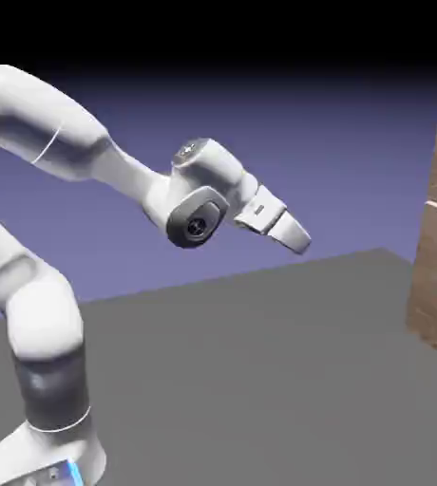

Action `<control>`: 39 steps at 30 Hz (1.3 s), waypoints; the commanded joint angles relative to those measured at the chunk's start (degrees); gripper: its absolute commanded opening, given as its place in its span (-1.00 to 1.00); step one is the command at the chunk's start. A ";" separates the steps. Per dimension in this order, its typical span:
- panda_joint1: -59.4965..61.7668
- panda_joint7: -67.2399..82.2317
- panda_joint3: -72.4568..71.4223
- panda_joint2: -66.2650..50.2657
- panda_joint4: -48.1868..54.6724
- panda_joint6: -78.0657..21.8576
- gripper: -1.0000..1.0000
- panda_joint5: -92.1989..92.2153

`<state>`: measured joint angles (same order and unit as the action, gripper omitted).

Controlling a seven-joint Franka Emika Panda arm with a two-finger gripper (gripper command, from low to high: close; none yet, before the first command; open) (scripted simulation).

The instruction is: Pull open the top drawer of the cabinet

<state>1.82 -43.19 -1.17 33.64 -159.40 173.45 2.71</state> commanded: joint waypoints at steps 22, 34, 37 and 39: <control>45.69 -13.30 -21.26 17.87 29.18 -10.10 0.00 49.39; 70.60 -20.55 -32.85 27.62 45.09 -15.61 0.00 76.32; 76.83 -22.36 -35.75 30.06 49.07 -16.98 0.00 83.06; 80.99 -23.57 -37.69 31.69 51.72 -17.90 0.00 87.55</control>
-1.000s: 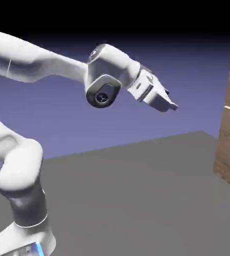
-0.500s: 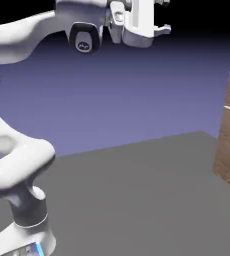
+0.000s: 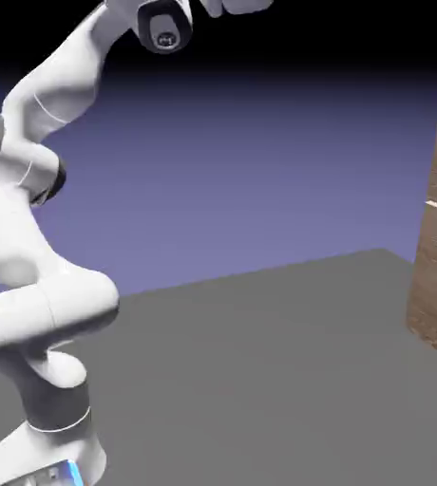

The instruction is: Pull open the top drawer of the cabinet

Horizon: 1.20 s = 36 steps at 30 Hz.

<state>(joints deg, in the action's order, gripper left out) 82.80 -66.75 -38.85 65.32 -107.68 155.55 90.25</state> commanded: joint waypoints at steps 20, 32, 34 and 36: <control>41.53 -12.09 -19.33 16.25 26.52 -9.18 0.00 44.90; 61.82 -19.15 -26.77 23.01 42.03 -11.58 0.00 63.81; 64.32 -21.03 -25.95 22.82 46.18 -10.04 0.00 63.50; 66.83 -22.92 -25.12 22.62 50.34 -8.51 0.00 63.20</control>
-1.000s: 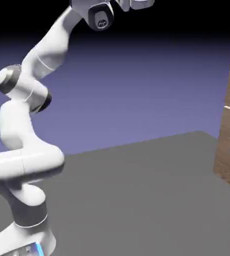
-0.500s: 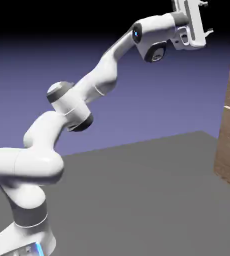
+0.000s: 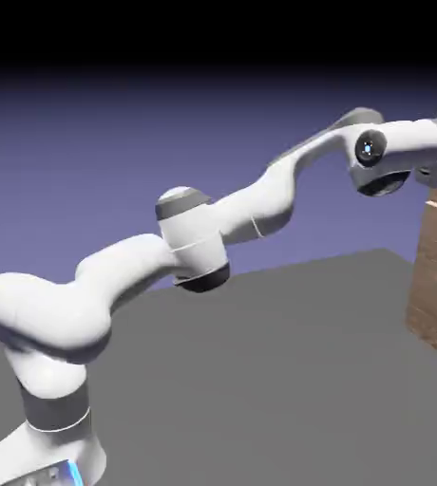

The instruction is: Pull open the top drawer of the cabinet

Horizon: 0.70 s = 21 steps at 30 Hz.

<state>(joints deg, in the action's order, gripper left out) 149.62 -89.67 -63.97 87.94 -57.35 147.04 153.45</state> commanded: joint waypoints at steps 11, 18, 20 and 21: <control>10.16 -7.66 3.36 -0.79 16.85 6.23 -1.00 -1.24; 2.30 -2.26 2.40 1.72 2.32 0.37 -1.00 1.48; 0.08 -1.01 2.24 2.43 -1.83 -1.37 -1.00 2.07; -1.03 -0.42 2.17 2.78 -3.91 -2.24 -1.00 2.34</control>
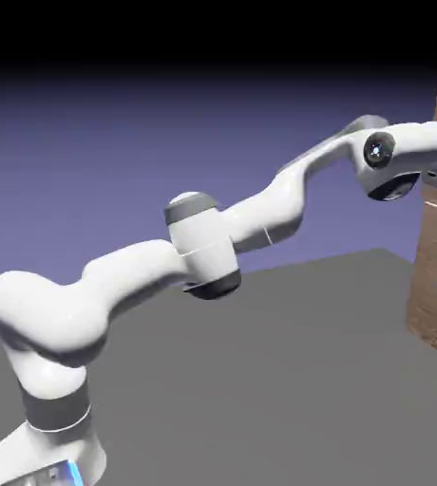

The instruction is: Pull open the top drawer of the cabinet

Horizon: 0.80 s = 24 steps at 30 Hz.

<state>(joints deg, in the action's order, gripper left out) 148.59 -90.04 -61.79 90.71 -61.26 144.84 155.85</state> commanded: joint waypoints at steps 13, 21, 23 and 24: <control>-14.37 5.88 -0.44 4.37 -26.99 -11.73 -1.00 1.70; -23.36 8.49 -0.21 6.81 -43.60 -19.09 -1.00 1.21; -25.64 9.07 -0.06 7.40 -47.75 -20.94 -1.00 0.88; -26.78 9.34 0.04 7.69 -49.83 -21.86 -1.00 0.68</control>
<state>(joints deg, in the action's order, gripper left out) 121.81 -80.61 -61.74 98.40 -111.09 123.02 156.70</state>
